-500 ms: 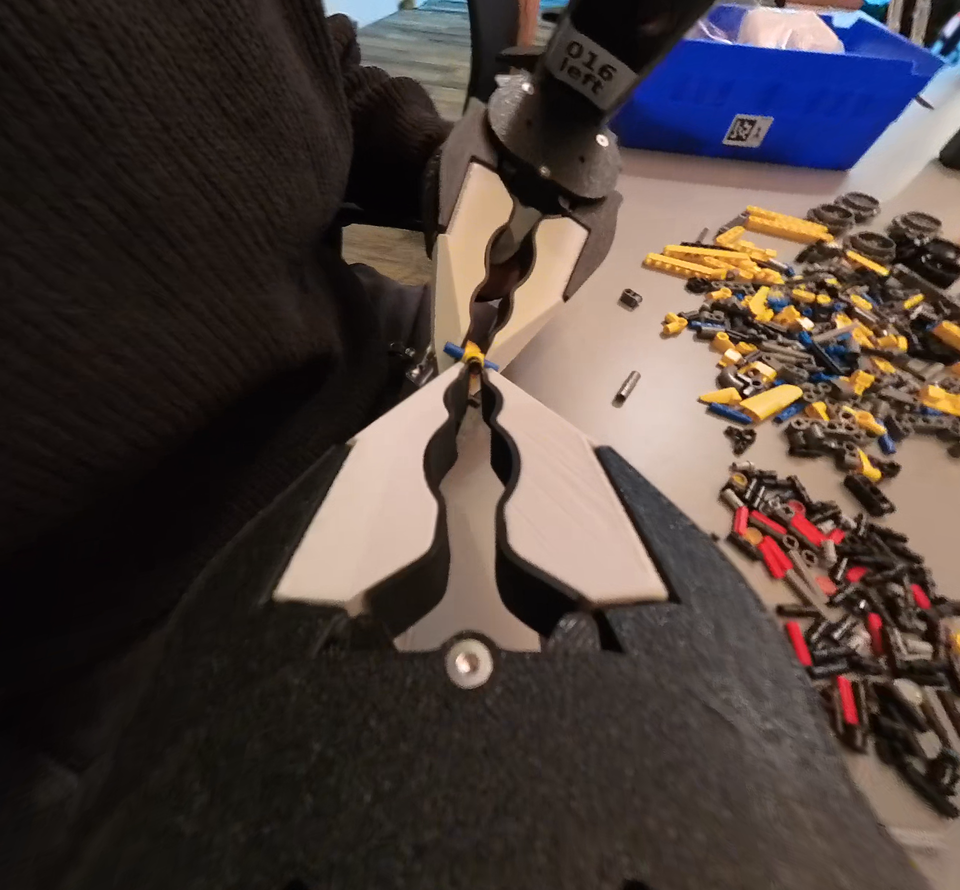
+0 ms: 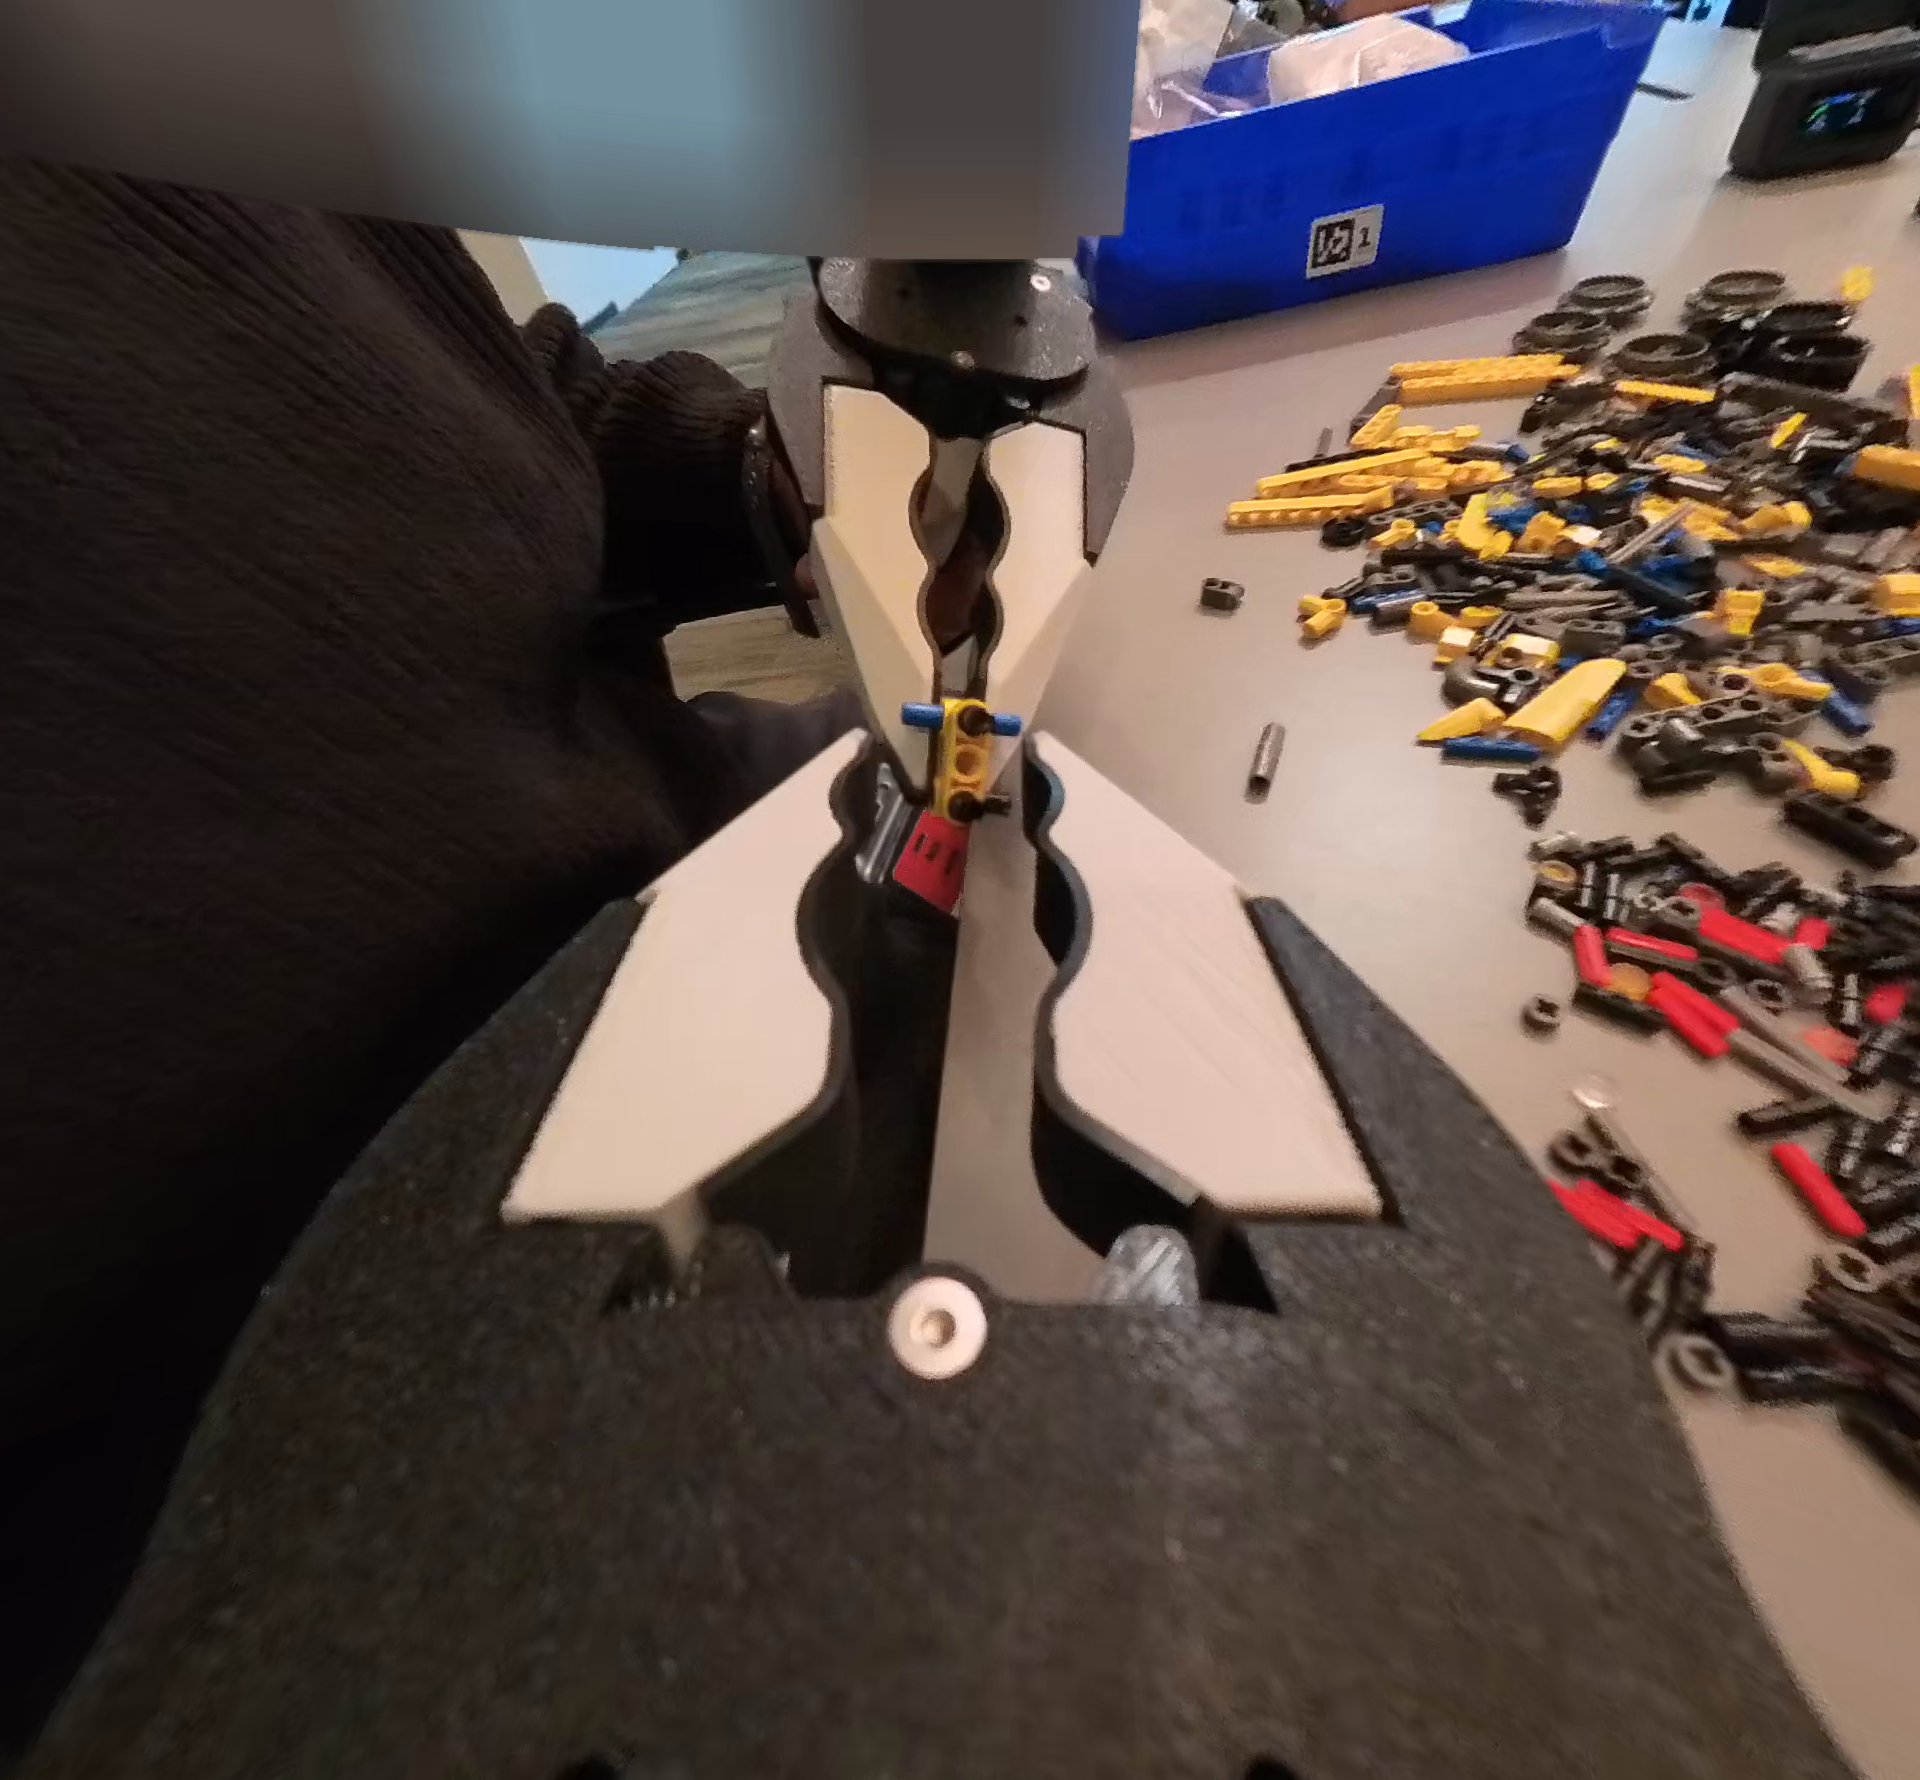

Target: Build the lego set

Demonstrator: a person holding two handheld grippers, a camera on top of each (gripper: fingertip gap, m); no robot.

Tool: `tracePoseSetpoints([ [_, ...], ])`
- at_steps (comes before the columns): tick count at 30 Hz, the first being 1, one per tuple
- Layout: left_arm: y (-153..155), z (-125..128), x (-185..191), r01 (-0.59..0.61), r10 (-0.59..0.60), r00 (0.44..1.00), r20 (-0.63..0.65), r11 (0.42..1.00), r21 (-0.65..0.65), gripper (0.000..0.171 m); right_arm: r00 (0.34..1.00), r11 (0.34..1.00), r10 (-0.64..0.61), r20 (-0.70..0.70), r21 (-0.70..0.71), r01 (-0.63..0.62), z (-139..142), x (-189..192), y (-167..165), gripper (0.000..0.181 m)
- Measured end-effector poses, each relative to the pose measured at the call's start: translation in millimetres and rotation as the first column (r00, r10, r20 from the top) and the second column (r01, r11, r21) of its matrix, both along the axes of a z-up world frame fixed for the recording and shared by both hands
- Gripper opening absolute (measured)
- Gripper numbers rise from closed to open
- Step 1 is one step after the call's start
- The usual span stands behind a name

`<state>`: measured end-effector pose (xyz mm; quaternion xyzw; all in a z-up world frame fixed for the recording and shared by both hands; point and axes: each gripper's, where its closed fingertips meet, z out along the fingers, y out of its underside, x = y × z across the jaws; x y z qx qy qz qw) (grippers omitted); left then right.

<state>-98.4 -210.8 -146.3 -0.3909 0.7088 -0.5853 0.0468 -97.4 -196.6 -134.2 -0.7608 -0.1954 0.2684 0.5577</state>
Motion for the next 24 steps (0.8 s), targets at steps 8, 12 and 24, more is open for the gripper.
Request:
tracePoseSetpoints([
  [8,-1,13,-12,-0.06,0.061,0.996,0.063,0.998,-0.018,0.025,0.999,1.0,-0.007,0.043,0.0,0.007,7,-16,-8,0.007],
  [12,29,28,-1,-0.272,0.278,0.949,0.147,0.96,-0.063,0.063,0.985,0.984,-0.138,-0.101,0.099,0.148,34,-2,-7,0.007],
  [24,35,83,-2,-0.277,0.433,0.899,0.062,0.673,-0.685,0.058,0.735,0.816,-0.144,-0.662,0.34,0.467,85,7,4,0.007],
])
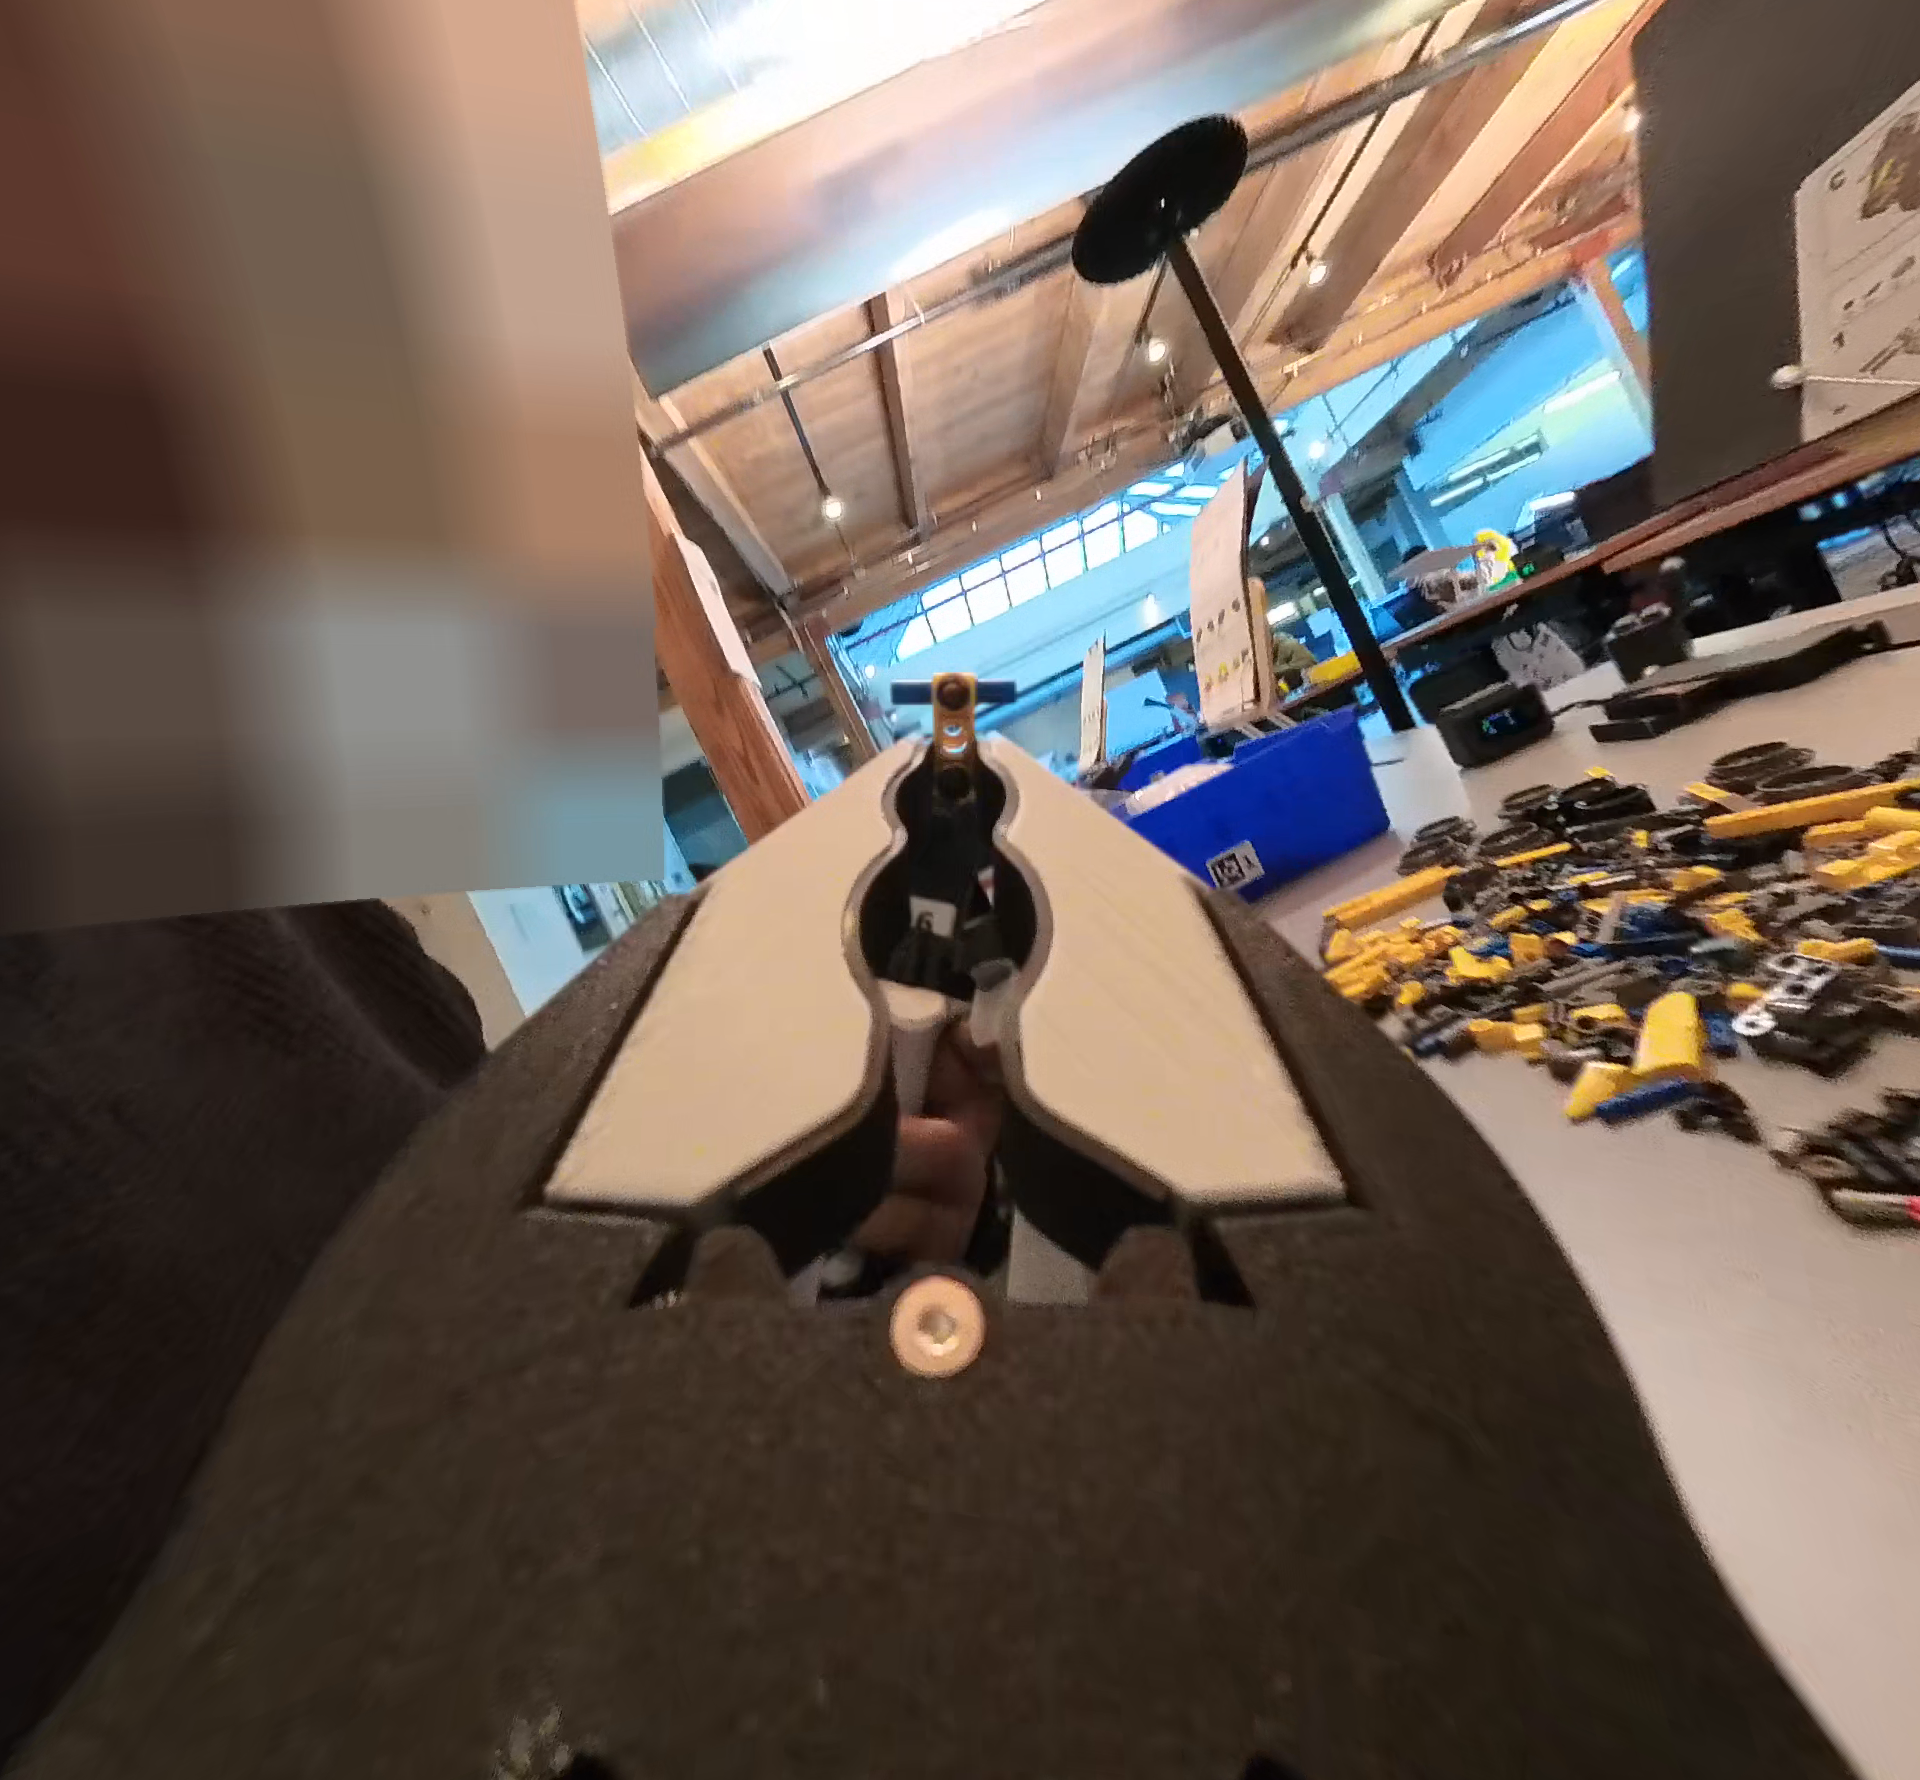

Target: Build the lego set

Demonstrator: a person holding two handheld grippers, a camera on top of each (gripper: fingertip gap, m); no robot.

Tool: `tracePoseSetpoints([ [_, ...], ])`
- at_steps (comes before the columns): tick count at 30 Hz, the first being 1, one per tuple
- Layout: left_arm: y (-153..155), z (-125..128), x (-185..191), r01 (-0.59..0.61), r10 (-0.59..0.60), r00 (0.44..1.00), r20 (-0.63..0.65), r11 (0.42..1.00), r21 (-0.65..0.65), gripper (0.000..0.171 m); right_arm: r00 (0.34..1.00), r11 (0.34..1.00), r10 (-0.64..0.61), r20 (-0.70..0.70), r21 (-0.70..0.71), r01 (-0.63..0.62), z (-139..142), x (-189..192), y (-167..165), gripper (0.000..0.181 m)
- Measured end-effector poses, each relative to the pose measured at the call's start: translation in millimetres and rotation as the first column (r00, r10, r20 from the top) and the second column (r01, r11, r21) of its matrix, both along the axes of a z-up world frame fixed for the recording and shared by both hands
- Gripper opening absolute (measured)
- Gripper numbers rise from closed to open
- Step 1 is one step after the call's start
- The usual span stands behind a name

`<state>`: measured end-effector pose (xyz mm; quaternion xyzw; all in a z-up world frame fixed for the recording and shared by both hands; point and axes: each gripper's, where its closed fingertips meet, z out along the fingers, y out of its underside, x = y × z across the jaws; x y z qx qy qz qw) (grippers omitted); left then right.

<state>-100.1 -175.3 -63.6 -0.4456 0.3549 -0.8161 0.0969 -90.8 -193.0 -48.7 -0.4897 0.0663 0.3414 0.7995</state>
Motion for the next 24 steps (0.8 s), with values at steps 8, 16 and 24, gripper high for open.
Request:
tracePoseSetpoints([
  [8,17,14,-8,-0.019,0.028,0.999,0.04,0.977,-0.215,0.017,0.99,1.0,0.003,-0.143,0.02,0.0,-12,-19,22,0.006],
  [16,13,16,-8,0.066,-0.059,0.997,0.04,0.981,-0.185,0.015,0.975,0.997,0.08,-0.209,0.007,-0.08,-21,-29,30,0.007],
  [24,11,15,-6,-0.067,0.064,0.996,0.055,0.996,0.063,0.007,0.957,0.987,0.158,-0.242,0.007,-0.162,-22,-31,31,0.009],
])
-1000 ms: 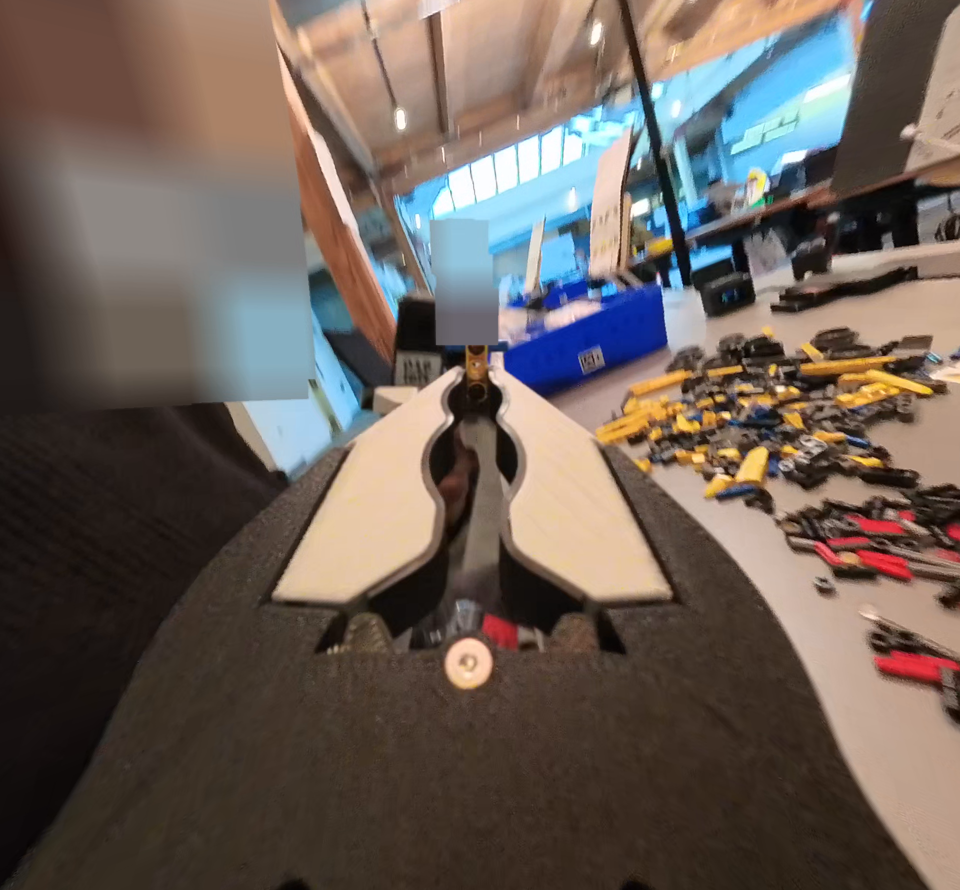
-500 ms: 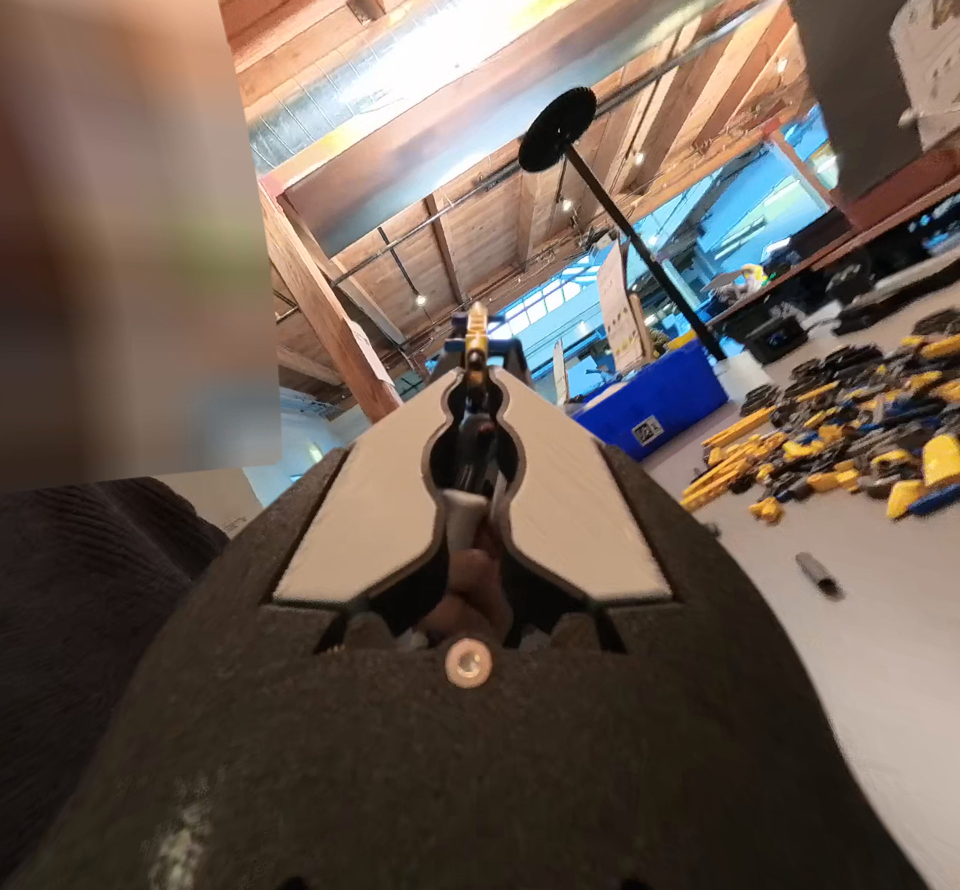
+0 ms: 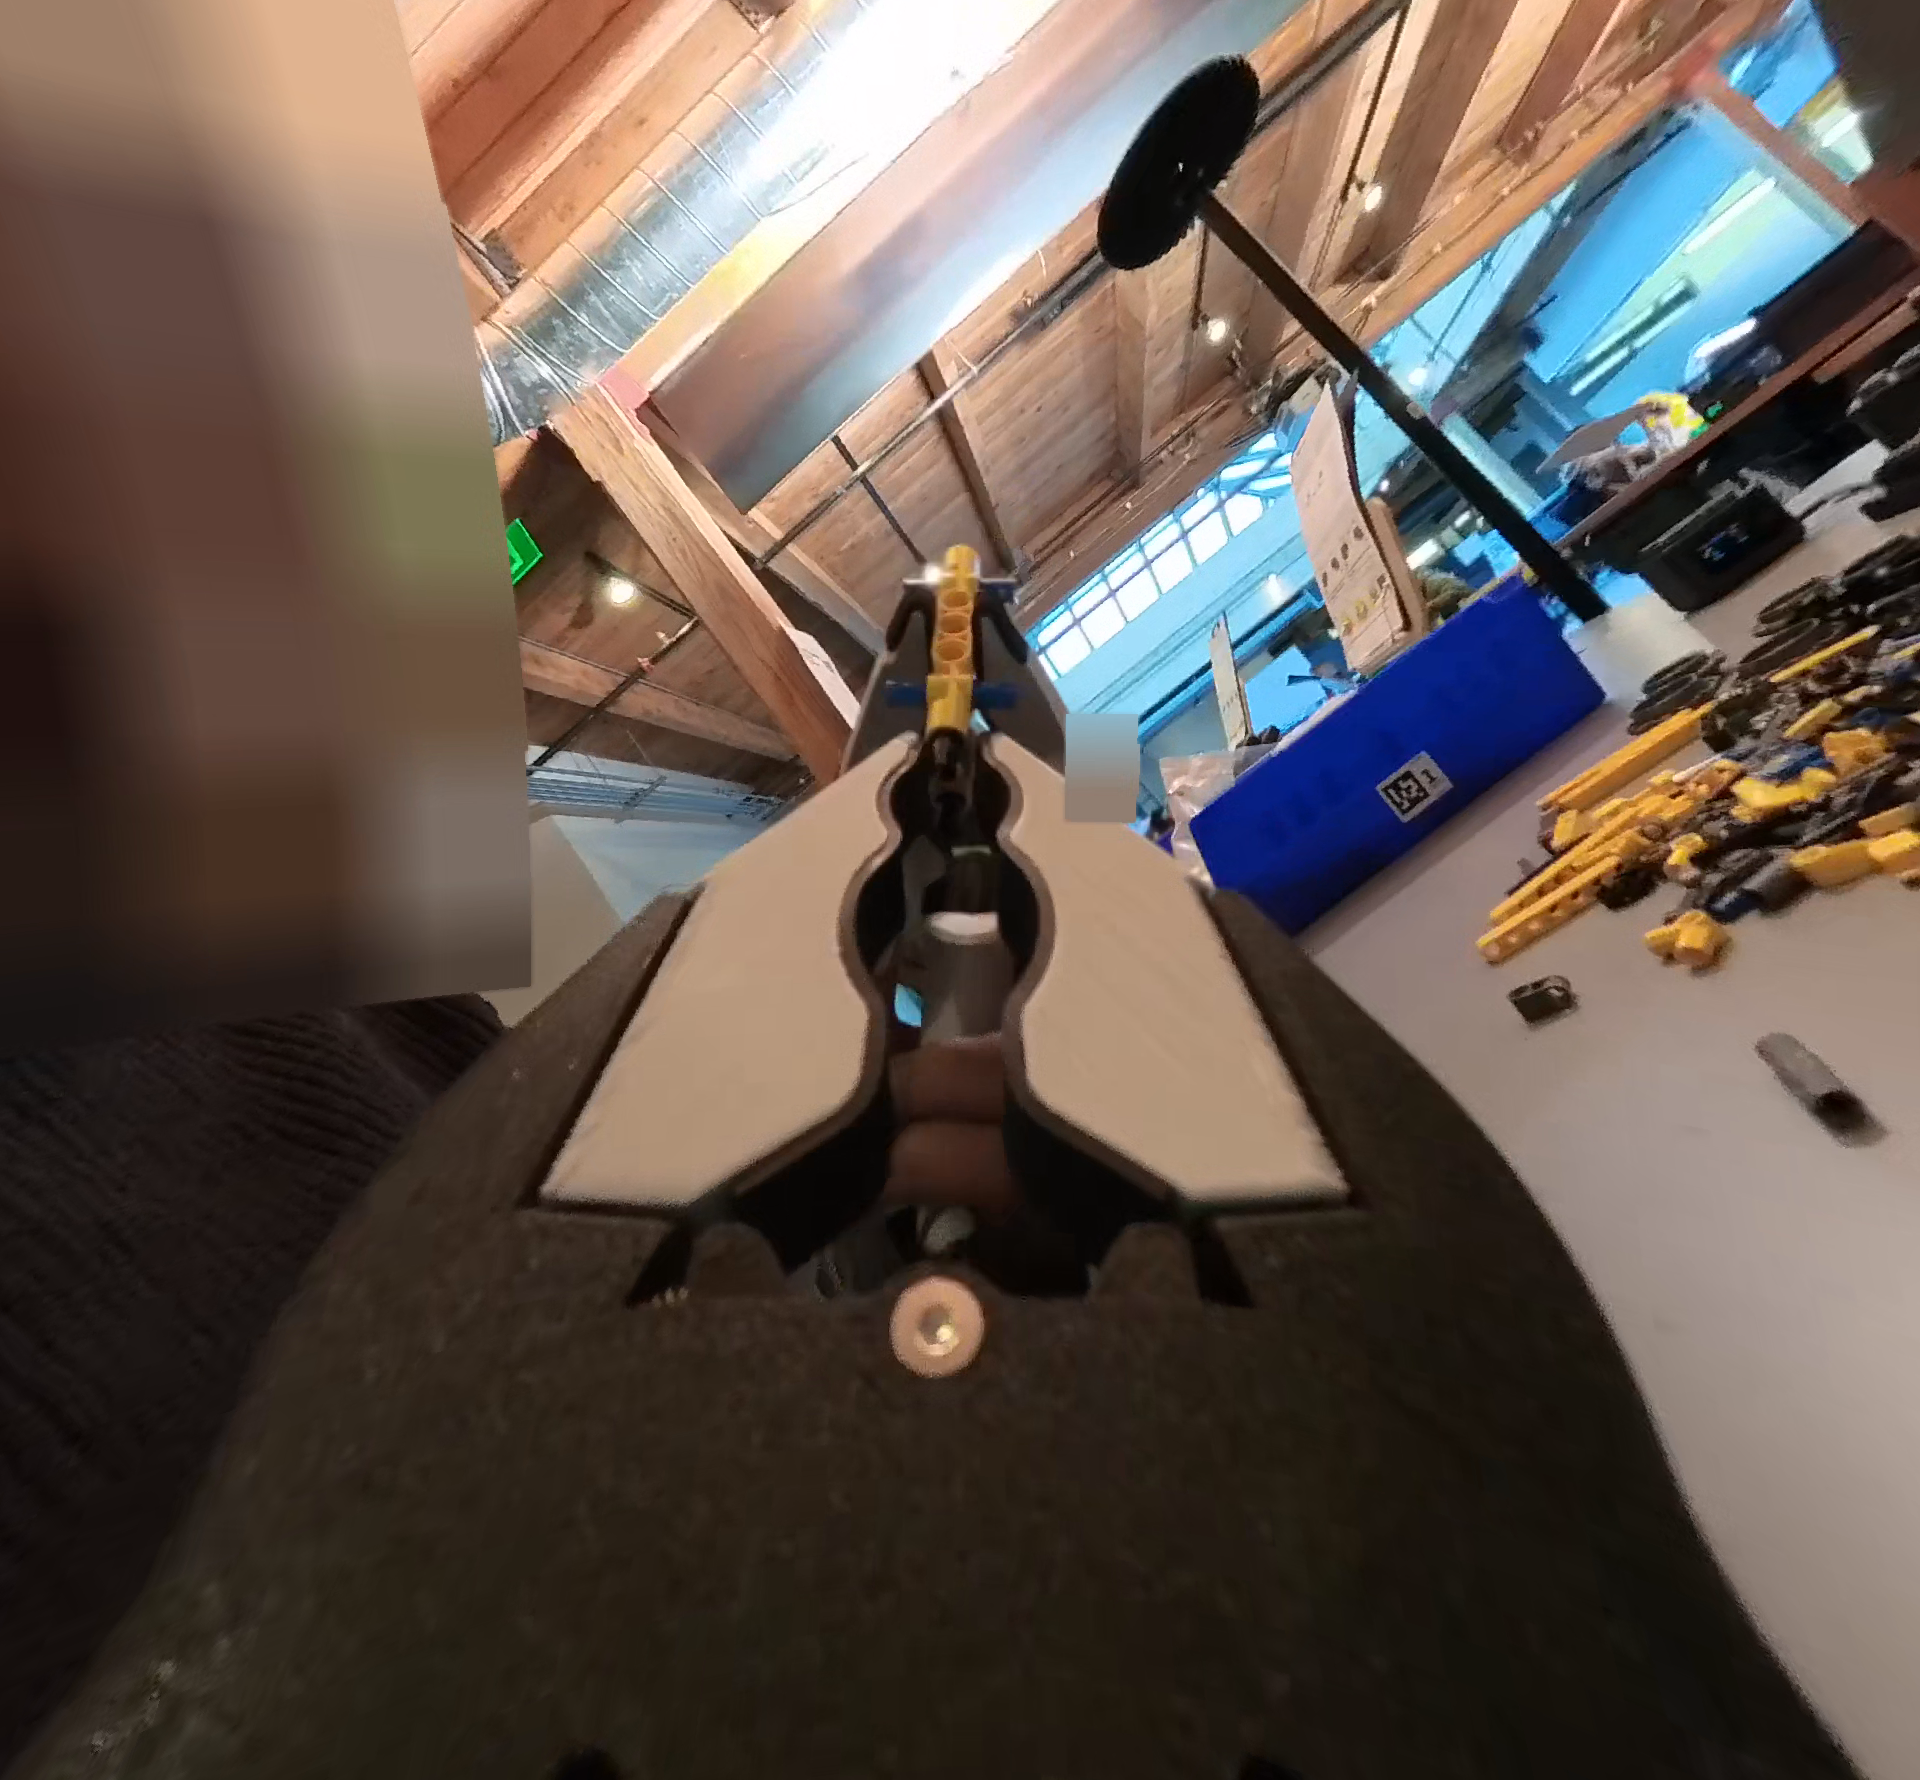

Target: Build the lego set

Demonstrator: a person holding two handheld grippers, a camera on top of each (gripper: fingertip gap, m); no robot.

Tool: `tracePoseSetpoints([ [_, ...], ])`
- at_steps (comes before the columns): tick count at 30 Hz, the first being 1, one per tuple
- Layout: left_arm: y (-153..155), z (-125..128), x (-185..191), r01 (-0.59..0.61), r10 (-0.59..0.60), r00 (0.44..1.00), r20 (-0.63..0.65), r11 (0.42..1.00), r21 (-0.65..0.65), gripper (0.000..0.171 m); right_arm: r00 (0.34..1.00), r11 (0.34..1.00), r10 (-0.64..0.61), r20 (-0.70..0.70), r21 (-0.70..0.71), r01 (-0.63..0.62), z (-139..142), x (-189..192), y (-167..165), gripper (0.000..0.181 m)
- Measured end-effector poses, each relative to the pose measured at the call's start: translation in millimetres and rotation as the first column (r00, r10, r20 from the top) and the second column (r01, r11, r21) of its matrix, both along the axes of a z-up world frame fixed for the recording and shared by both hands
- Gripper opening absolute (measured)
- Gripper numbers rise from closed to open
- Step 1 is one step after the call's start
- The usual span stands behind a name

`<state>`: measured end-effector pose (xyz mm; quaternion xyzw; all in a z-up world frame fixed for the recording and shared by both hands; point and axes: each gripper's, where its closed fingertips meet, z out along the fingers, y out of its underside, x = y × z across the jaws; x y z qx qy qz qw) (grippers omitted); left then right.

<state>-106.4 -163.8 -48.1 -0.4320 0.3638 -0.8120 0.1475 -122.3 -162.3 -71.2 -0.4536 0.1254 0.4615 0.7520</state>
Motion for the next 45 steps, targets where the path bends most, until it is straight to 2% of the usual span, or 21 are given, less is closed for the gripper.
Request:
tracePoseSetpoints([
  [2,4,2,0,-0.063,0.061,0.998,0.015,0.991,0.12,0.007,1.0,0.997,-0.023,0.0,-0.068,0.023,-6,13,-1,0.016],
  [4,8,-1,3,-0.133,0.134,0.991,0.018,0.948,0.289,0.007,0.994,0.987,-0.11,0.025,-0.119,0.112,-9,35,-9,0.022],
  [6,10,-11,8,-0.184,0.197,0.98,0.023,0.86,0.476,0.007,0.978,0.971,-0.192,0.08,-0.132,0.202,-6,55,-23,0.022],
  [8,17,-24,17,-0.223,0.262,0.964,0.038,0.725,0.651,0.007,0.951,0.946,-0.258,0.172,-0.154,0.284,-3,70,-32,0.022],
  [10,30,-32,28,-0.245,0.311,0.949,0.057,0.611,0.753,0.007,0.91,0.921,-0.287,0.299,-0.177,0.348,-2,79,-35,0.022],
  [11,35,-35,33,-0.236,0.315,0.948,0.048,0.593,0.77,0.007,0.881,0.905,-0.296,0.369,-0.188,0.382,-3,84,-35,0.022],
  [15,55,-49,59,-0.151,0.276,0.96,-0.037,0.629,0.762,0.007,0.701,0.802,-0.34,0.626,-0.196,0.564,-15,120,-31,0.022],
  [18,66,-61,81,-0.087,0.237,0.969,-0.075,0.605,0.791,0.007,0.55,0.702,-0.389,0.739,-0.15,0.697,-26,158,-30,0.021],
  [19,67,-63,88,-0.062,0.222,0.971,-0.092,0.602,0.796,0.007,0.527,0.684,-0.383,0.758,-0.151,0.714,-29,168,-29,0.02],
  [21,70,-62,98,-0.037,0.208,0.971,-0.115,0.611,0.791,0.007,0.542,0.694,-0.339,0.769,-0.185,0.696,-35,176,-25,0.019],
  [24,72,-61,104,-0.01,0.209,0.965,-0.155,0.625,0.781,0.007,0.551,0.672,-0.317,0.772,-0.227,0.705,-41,189,-27,0.019],
  [27,71,-64,101,0.004,0.218,0.959,-0.18,0.626,0.78,0.007,0.589,0.667,-0.303,0.749,-0.274,0.693,-46,193,-32,0.019],
  [30,66,-71,95,0.048,0.212,0.951,-0.226,0.62,0.783,0.007,0.58,0.66,-0.313,0.752,-0.267,0.702,-46,190,-37,0.017],
  [33,54,-82,87,0.157,0.149,0.937,-0.315,0.627,0.763,0.007,0.539,0.591,-0.293,0.79,-0.294,0.752,-55,192,-37,0.001],
  [36,47,-90,79,0.209,0.131,0.925,-0.358,0.61,0.764,0.007,0.527,0.503,-0.177,0.831,-0.384,0.774,-78,189,-29,0.0],
  [39,46,-92,76,0.199,0.134,0.926,-0.354,0.623,0.756,0.007,0.509,0.433,-0.037,0.86,-0.446,0.784,-101,180,-23,0.005],
  [42,44,-93,72,0.176,0.138,0.931,-0.338,0.642,0.746,0.007,0.491,0.415,0.009,0.871,-0.45,0.791,-107,176,-23,0.006],
  [45,45,-96,67,0.156,0.138,0.935,-0.328,0.668,0.727,0.007,0.544,0.415,0.018,0.839,-0.501,0.759,-111,177,-23,0.012],
])
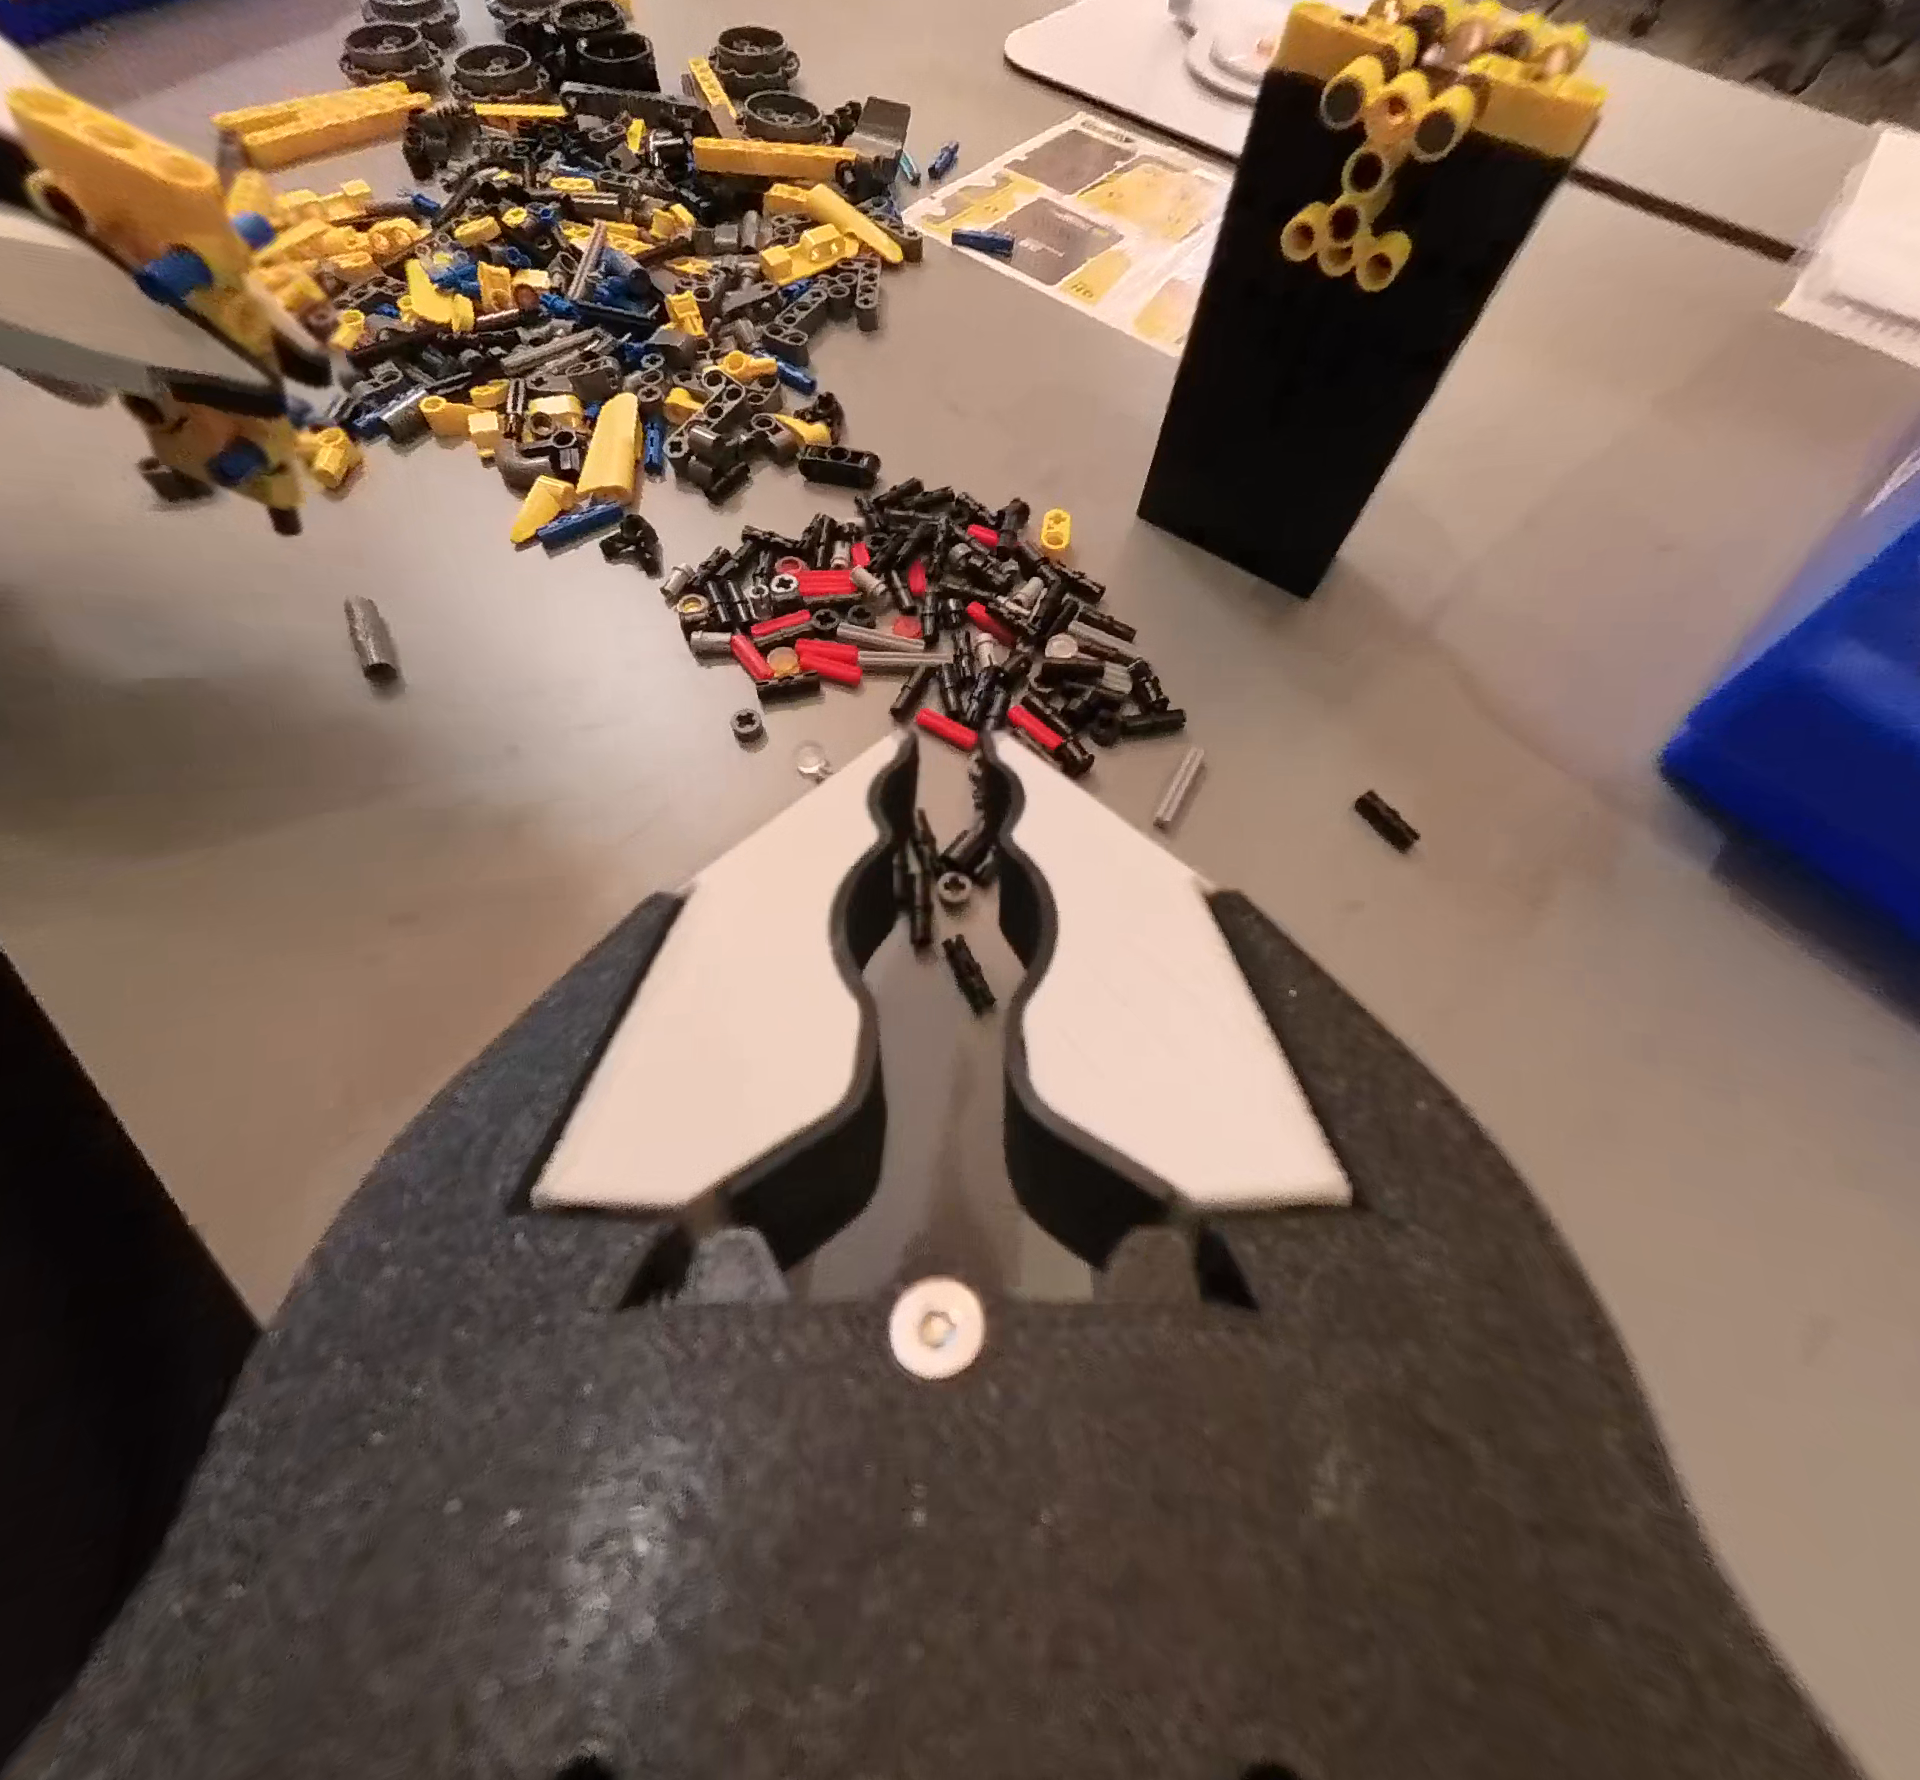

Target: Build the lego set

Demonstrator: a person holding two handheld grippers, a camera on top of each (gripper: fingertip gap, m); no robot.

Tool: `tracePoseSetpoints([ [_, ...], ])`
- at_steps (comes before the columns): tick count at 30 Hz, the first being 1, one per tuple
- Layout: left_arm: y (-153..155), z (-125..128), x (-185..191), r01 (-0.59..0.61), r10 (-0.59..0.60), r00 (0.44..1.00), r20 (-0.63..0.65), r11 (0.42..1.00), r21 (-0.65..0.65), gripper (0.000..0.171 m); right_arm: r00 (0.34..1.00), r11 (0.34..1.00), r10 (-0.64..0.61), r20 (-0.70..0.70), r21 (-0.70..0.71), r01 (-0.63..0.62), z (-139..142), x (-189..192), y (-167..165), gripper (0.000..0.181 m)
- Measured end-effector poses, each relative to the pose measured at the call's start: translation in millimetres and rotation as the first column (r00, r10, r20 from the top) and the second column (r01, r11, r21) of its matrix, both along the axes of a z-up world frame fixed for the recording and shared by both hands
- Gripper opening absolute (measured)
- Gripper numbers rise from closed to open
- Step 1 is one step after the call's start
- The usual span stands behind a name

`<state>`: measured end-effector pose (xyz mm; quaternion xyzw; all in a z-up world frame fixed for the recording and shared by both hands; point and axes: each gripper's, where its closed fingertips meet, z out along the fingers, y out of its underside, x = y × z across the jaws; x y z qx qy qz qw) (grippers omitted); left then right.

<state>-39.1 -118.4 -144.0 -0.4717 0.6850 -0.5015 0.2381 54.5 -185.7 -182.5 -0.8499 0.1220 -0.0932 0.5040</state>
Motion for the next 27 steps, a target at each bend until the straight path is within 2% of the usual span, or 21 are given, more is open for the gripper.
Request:
tracePoseSetpoints([
  [3,6,-6,0,-0.025,0.025,1.0,-0.005,0.999,-0.025,0.007,1.0,0.999,-0.008,-0.03,-0.048,0.006,-9,1,2,0.019],
  [7,4,-11,0,-0.015,0.014,1.0,-0.005,0.999,-0.04,0.007,1.0,0.997,0.013,-0.026,-0.078,-0.015,-13,-7,17,0.019],
  [11,2,-13,3,-0.009,0.009,1.0,0.002,0.999,-0.036,0.007,1.0,0.997,-0.015,-0.016,-0.079,0.014,-13,-1,25,0.019],
  [14,0,-16,7,-0.002,0.002,1.0,-0.01,0.999,-0.035,0.007,0.998,0.996,-0.027,-0.063,-0.086,0.021,-16,3,26,0.018],
  [20,1,-17,10,-0.009,0.008,1.0,-0.023,0.999,-0.052,0.007,0.994,0.993,-0.056,-0.094,-0.105,0.046,-21,14,28,0.0],
  [27,4,-16,10,-0.014,0.011,1.0,-0.028,0.996,-0.089,0.007,0.998,0.981,-0.049,-0.033,-0.191,0.041,-31,17,32,0.0],
])
